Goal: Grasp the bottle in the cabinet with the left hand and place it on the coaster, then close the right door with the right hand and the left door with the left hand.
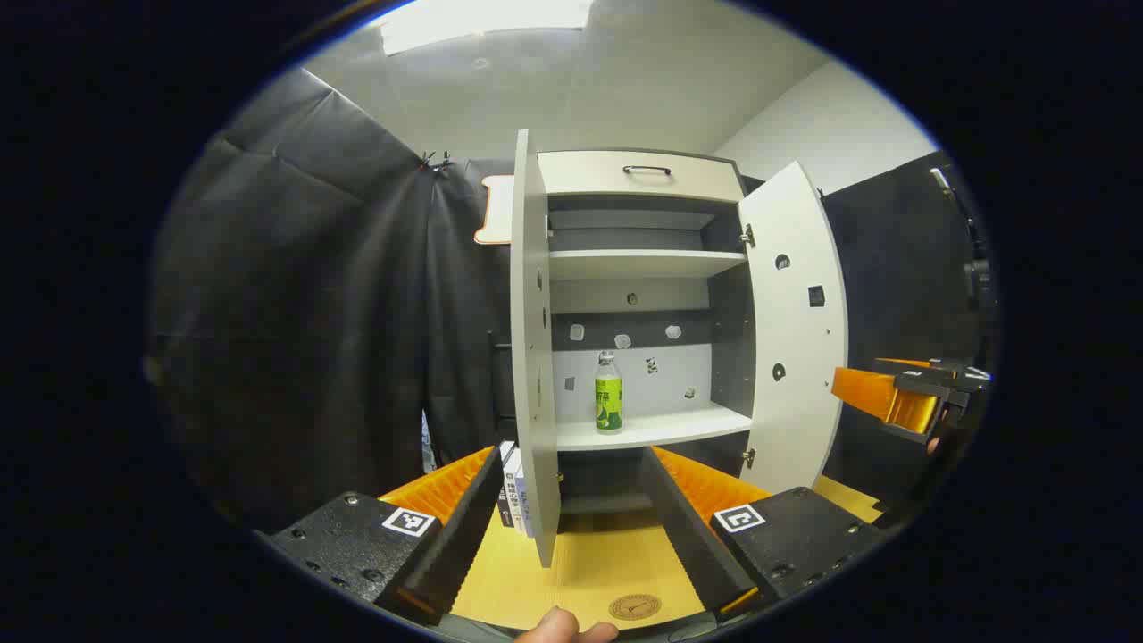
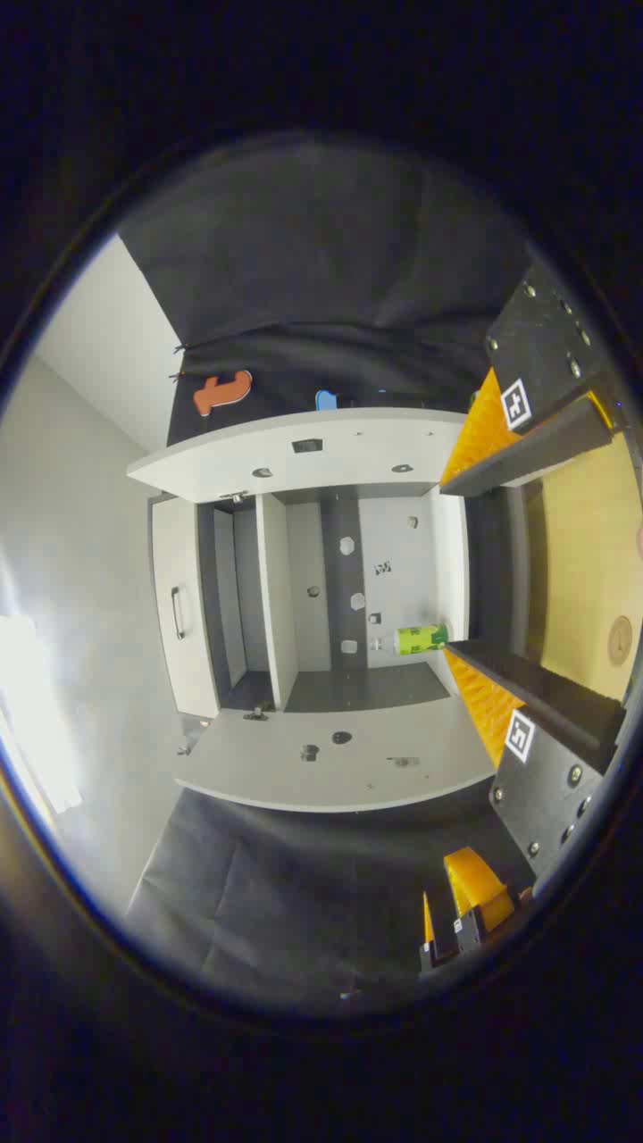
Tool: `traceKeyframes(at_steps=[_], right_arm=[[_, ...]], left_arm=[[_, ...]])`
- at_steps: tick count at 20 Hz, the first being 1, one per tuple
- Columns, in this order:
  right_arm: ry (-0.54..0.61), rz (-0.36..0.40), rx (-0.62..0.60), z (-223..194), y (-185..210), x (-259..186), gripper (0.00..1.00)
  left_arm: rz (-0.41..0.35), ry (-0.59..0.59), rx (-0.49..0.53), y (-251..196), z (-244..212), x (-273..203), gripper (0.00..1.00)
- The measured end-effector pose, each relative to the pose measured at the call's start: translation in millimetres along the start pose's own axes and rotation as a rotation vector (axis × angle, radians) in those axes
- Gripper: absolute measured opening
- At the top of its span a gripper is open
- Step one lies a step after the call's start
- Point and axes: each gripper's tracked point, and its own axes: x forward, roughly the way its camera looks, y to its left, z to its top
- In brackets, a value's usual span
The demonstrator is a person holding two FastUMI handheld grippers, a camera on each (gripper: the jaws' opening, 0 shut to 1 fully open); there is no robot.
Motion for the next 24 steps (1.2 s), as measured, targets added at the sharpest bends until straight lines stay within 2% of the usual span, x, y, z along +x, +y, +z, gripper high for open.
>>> traceKeyframes(at_steps=[4,7,10,13,16,19,24], right_arm=[[-0.003,-0.019,0.007,4.8,-4.0,10.1,0.98],[0.017,-0.054,-0.027,4.7,-9.6,26.5,0.98],[0.003,-0.059,-0.060,16.5,-6.0,44.3,0.98],[0.018,-0.049,-0.064,20.9,4.1,62.2,0.98],[-0.007,-0.043,-0.062,28.8,11.0,85.4,0.98],[0.017,-0.049,-0.056,20.5,10.5,105.7,0.98],[0.038,-0.064,-0.049,6.3,3.7,144.1,0.98]], left_arm=[[-0.079,-0.012,0.013,-21.9,4.7,6.1,0.98],[-0.145,0.096,0.038,-38.9,-13.7,19.6,0.97],[-0.142,0.051,0.034,-42.6,1.7,55.8,1.00],[-0.129,0.076,0.047,-43.1,-0.9,90.6,0.98],[-0.130,0.088,0.003,-46.1,-1.1,126.9,0.98],[-0.143,0.117,-0.039,-51.5,-9.1,158.1,0.98],[-0.134,0.102,-0.043,-53.9,-12.5,204.9,0.98]])
